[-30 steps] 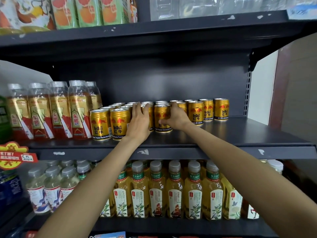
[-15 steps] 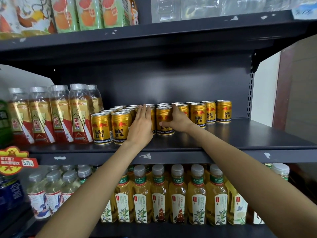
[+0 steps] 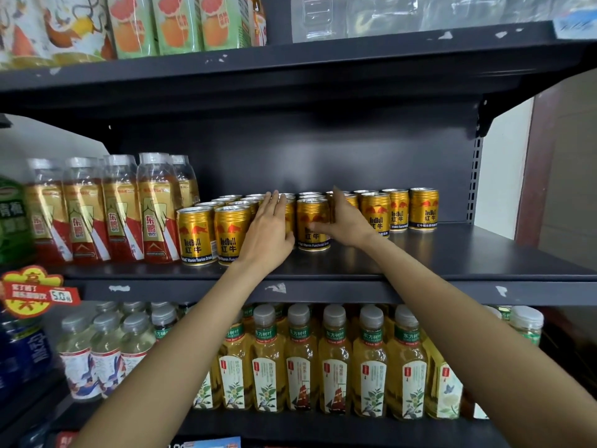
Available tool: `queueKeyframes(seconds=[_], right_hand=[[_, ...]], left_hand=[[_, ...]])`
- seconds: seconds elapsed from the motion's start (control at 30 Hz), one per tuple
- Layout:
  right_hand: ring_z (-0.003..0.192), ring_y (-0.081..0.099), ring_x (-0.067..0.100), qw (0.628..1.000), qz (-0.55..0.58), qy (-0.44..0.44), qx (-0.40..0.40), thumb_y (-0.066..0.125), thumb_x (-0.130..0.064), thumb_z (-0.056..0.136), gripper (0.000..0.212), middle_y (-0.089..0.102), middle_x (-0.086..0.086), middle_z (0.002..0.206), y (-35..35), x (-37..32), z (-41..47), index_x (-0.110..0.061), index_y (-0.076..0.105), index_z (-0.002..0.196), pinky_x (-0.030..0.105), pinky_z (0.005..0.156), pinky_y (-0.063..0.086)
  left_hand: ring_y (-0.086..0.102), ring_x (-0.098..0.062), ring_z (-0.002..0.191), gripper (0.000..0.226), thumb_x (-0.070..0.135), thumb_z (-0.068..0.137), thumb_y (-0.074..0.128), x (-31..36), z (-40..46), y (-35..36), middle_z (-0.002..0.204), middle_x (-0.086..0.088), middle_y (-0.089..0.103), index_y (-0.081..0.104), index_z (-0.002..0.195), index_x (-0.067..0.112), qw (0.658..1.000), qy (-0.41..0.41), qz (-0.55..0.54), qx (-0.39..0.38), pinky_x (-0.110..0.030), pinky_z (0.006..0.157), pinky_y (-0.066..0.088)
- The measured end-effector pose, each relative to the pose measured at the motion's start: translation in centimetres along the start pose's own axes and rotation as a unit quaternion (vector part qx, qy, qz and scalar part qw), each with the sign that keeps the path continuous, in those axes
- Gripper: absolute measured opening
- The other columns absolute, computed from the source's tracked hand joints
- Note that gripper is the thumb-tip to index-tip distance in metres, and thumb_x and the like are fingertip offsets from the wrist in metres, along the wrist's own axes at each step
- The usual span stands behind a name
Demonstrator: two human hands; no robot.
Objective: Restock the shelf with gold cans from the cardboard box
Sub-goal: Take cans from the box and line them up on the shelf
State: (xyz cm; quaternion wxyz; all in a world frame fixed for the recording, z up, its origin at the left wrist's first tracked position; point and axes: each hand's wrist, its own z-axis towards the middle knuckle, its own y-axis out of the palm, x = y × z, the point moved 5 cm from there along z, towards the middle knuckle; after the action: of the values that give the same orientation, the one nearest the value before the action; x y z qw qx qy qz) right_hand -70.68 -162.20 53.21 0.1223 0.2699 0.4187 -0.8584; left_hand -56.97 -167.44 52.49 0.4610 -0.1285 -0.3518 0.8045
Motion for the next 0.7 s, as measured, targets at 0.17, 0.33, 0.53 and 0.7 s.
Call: queueKeyframes(seconds=[0.17, 0.33, 0.53, 0.7], right_hand=[[0.130, 0.042, 0.020, 0.982, 0.004, -0.105, 0.155, 0.063, -0.025, 0.088, 0.060, 0.046, 0.007, 0.141, -3.3, -1.8, -6.5, -0.012, 0.036, 0.140, 0.030, 0.106, 0.037], [0.100, 0.059, 0.014, 0.939, 0.023, -0.184, 0.288, 0.057, -0.017, 0.091, 0.028, 0.064, -0.001, 0.109, -3.2, -2.2, -15.8, -0.013, 0.057, 0.119, 0.025, 0.084, 0.048], [0.064, 0.060, 0.010, 0.964, 0.016, -0.167, 0.204, 0.053, -0.019, 0.091, 0.019, 0.066, -0.003, 0.081, 3.5, 2.2, -27.0, -0.010, 0.064, 0.105, 0.020, 0.056, 0.046], [0.065, 0.065, 0.020, 0.996, -0.004, 0.010, -0.086, 0.064, -0.020, 0.085, 0.025, 0.070, 0.000, 0.079, 12.8, 10.0, -35.1, -0.019, 0.062, 0.110, 0.034, 0.054, 0.050]], left_hand=[[0.055, -0.015, 0.116, 0.034, 0.020, 0.093, 0.053, 1.9, -4.6, -5.1, 0.128, 0.001, 0.059, 0.056, 0.127, 0.018, 0.984, 0.028, -0.111, 0.139, -0.027, 0.097, 0.044], [0.061, -0.007, 0.079, 0.021, 0.021, 0.093, 0.051, 2.6, -12.3, -6.8, 0.085, 0.005, 0.071, 0.069, 0.099, 0.012, 0.938, 0.044, -0.105, 0.328, -0.015, 0.061, 0.043], [0.056, -0.002, 0.075, 0.024, 0.017, 0.090, 0.047, 3.2, -23.8, -1.9, 0.080, 0.009, 0.061, 0.068, 0.089, 0.006, 0.943, -0.015, -0.201, 0.265, -0.009, 0.071, 0.040], [0.061, 0.001, 0.075, 0.017, 0.023, 0.089, 0.058, 0.0, -36.8, 6.4, 0.082, 0.020, 0.062, 0.064, 0.104, 0.024, 0.963, -0.165, -0.183, -0.108, -0.018, 0.067, 0.049]])
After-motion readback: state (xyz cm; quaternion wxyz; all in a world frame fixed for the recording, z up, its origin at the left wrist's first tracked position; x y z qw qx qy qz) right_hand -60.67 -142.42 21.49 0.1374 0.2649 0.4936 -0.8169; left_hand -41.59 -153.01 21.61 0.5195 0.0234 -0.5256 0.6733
